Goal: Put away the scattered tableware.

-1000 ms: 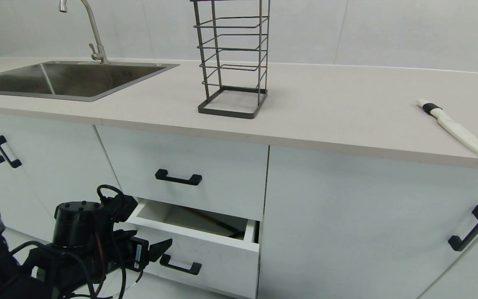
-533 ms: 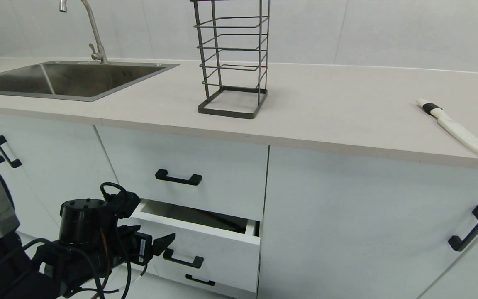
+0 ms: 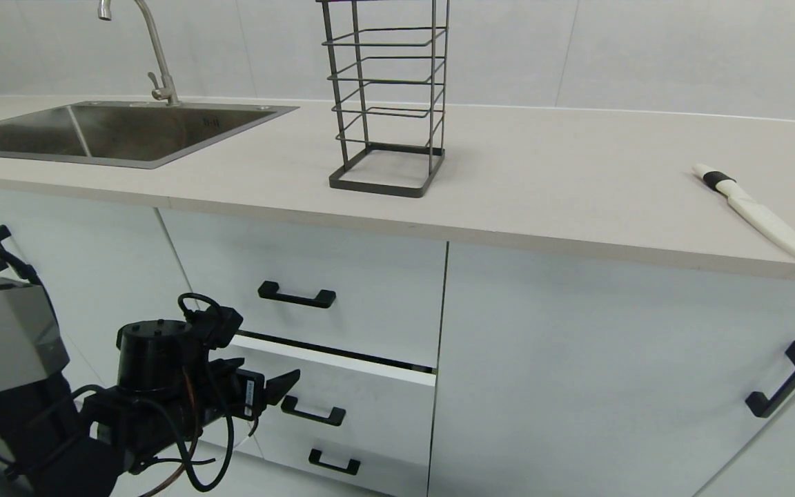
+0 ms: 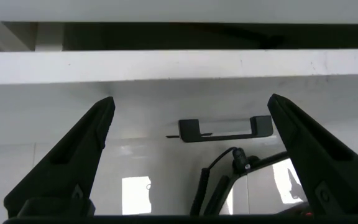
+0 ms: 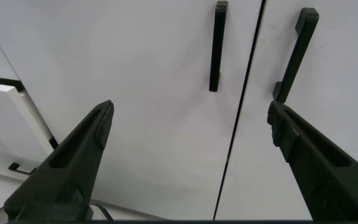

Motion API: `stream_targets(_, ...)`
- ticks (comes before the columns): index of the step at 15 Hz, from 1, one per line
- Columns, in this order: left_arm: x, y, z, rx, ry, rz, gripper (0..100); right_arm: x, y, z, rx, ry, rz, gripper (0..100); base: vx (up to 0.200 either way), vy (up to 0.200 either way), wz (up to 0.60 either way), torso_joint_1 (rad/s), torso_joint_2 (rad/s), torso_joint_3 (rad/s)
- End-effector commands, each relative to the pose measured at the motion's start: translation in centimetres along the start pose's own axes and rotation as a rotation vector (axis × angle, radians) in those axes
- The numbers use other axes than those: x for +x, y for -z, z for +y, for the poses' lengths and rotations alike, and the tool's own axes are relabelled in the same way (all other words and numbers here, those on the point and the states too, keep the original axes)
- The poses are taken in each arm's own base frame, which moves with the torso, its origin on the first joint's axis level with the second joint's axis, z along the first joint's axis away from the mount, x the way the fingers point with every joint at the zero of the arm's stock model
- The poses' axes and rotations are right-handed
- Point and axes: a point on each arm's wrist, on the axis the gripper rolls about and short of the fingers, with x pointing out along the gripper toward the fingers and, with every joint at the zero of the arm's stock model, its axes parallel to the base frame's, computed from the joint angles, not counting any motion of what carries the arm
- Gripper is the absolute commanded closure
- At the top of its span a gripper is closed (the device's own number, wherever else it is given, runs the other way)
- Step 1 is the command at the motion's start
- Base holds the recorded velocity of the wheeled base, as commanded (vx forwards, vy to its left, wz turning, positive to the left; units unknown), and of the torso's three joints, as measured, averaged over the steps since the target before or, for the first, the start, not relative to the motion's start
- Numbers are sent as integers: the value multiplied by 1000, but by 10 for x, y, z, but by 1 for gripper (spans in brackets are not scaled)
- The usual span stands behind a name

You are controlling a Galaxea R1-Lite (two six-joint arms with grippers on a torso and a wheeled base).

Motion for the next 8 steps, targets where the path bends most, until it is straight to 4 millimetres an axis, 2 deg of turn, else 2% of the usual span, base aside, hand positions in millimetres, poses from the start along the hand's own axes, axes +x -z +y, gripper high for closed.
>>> stream_targets(1, 5, 3, 1, -3, -2, 12, 0, 0, 0, 0, 0, 0, 2, 0, 0, 0, 0, 0, 0, 0)
stream_targets(8, 22, -9, 3, 2, 0, -33, 0, 0, 0, 0, 0, 0, 2, 0, 0, 0, 0, 0, 0, 0)
